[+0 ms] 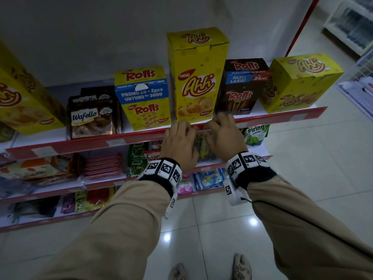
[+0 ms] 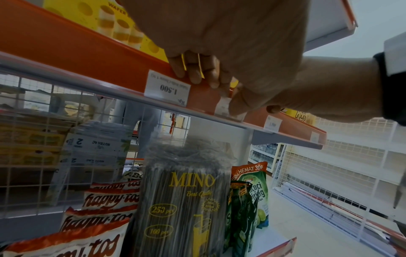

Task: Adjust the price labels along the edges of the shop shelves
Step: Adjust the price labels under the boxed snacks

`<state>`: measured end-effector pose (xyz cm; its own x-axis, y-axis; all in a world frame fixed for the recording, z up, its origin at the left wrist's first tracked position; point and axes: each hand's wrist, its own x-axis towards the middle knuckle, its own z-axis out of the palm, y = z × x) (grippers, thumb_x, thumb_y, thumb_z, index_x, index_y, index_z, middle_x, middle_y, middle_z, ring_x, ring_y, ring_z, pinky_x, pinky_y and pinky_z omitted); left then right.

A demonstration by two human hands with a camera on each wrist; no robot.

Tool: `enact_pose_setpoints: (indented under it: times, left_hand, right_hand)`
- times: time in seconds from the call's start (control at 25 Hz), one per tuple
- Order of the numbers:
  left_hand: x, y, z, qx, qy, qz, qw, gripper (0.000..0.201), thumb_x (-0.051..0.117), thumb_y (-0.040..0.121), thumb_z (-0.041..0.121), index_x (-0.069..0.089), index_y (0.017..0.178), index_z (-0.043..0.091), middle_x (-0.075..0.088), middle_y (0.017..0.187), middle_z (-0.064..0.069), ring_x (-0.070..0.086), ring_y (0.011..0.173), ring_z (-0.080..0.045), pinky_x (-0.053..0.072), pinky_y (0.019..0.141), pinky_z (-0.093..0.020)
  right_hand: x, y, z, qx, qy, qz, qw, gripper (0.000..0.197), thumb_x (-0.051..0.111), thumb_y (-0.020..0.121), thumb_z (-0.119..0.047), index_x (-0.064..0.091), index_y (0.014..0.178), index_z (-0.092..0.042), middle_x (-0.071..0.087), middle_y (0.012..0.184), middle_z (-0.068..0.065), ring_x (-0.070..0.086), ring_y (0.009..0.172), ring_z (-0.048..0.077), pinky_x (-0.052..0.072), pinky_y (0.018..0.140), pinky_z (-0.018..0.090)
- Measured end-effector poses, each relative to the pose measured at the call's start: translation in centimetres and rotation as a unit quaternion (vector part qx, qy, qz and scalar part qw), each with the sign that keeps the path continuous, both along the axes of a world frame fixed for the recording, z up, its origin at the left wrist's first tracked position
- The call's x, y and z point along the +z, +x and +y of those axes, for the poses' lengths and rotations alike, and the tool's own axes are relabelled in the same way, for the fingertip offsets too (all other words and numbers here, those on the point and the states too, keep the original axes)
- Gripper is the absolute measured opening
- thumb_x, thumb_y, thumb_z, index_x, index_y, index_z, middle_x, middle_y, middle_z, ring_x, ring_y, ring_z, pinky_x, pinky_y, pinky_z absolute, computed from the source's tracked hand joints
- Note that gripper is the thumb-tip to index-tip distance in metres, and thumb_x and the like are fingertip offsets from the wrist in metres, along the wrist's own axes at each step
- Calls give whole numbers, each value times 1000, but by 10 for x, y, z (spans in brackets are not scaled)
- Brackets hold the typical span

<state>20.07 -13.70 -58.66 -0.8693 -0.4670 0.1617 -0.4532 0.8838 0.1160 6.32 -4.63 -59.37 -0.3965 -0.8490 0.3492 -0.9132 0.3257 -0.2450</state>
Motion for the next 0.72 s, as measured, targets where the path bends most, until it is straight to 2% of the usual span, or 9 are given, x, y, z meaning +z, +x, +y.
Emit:
enact_pose_setpoints:
  times: [0.08, 0.2, 0.24, 0.32, 0.4, 0.44, 0.56, 0.64, 0.72]
  left_hand:
    - [2, 2, -2, -6, 11, 14, 1000, 49, 54, 80, 31, 49, 126, 13, 46, 117, -9, 42, 108, -29, 39, 87, -40]
    - [5, 1, -7, 1, 50, 66, 997, 41, 48, 92, 29, 49, 129, 11, 52, 116, -11, 45, 109, -30, 39, 91, -41]
    - [5, 0, -8, 8, 69, 87, 994, 37, 46, 95, 28, 52, 126, 10, 54, 115, -12, 46, 108, -30, 39, 91, -42]
    - [3, 0, -8, 22, 95, 120, 988, 32, 44, 98, 29, 56, 120, 9, 56, 114, -11, 46, 107, -30, 38, 91, -41]
    - [1, -1, -7, 29, 112, 144, 983, 31, 44, 99, 31, 60, 114, 10, 58, 111, -11, 47, 105, -30, 38, 89, -39]
    - [0, -1, -7, 32, 120, 153, 980, 31, 45, 98, 32, 61, 111, 9, 59, 110, -11, 47, 104, -30, 38, 88, -39]
    - [-3, -2, -7, 39, 138, 176, 974, 27, 50, 97, 30, 62, 104, 7, 59, 105, -13, 47, 101, -31, 38, 85, -38]
    - [-4, -3, -7, 47, 144, 185, 971, 21, 53, 95, 24, 62, 100, 6, 59, 102, -13, 48, 100, -32, 37, 84, -38]
    - [-3, -4, -7, 56, 148, 185, 970, 18, 53, 93, 20, 62, 98, 5, 58, 101, -14, 48, 100, -32, 38, 84, -39]
  right_hand:
    - [5, -5, 0, 0, -45, -61, 997, 13, 62, 83, -11, 66, 94, -8, 55, 108, 15, 50, 101, 31, 45, 77, 34]
    - [12, -6, 0, -33, -140, -214, 966, 7, 65, 86, -18, 67, 89, -13, 65, 90, 3, 57, 85, 14, 46, 73, 25]
    - [14, -4, -1, -45, -172, -293, 940, 8, 66, 86, -19, 67, 90, -13, 67, 85, 2, 60, 80, 10, 49, 70, 22]
    - [16, 4, -3, -59, -224, -441, 867, 11, 69, 85, -10, 65, 95, -7, 69, 84, 9, 66, 77, 14, 53, 68, 23]
    - [14, 14, -5, -75, -253, -531, 805, 15, 69, 83, -3, 63, 97, -1, 68, 83, 13, 66, 72, 15, 54, 63, 22]
    - [13, 19, -6, -82, -260, -554, 787, 15, 69, 83, -2, 62, 96, 1, 66, 80, 12, 64, 69, 14, 52, 62, 20]
    - [6, 28, -8, -95, -271, -567, 772, 15, 71, 81, -3, 62, 92, 2, 63, 77, 11, 59, 71, 16, 50, 67, 21]
    - [2, 30, -7, -98, -267, -560, 778, 18, 73, 81, -7, 62, 92, 2, 64, 80, 14, 60, 74, 18, 51, 71, 27]
    - [-2, 27, -4, -91, -247, -549, 793, 18, 73, 81, -11, 62, 90, 0, 65, 77, 13, 61, 70, 18, 53, 68, 30]
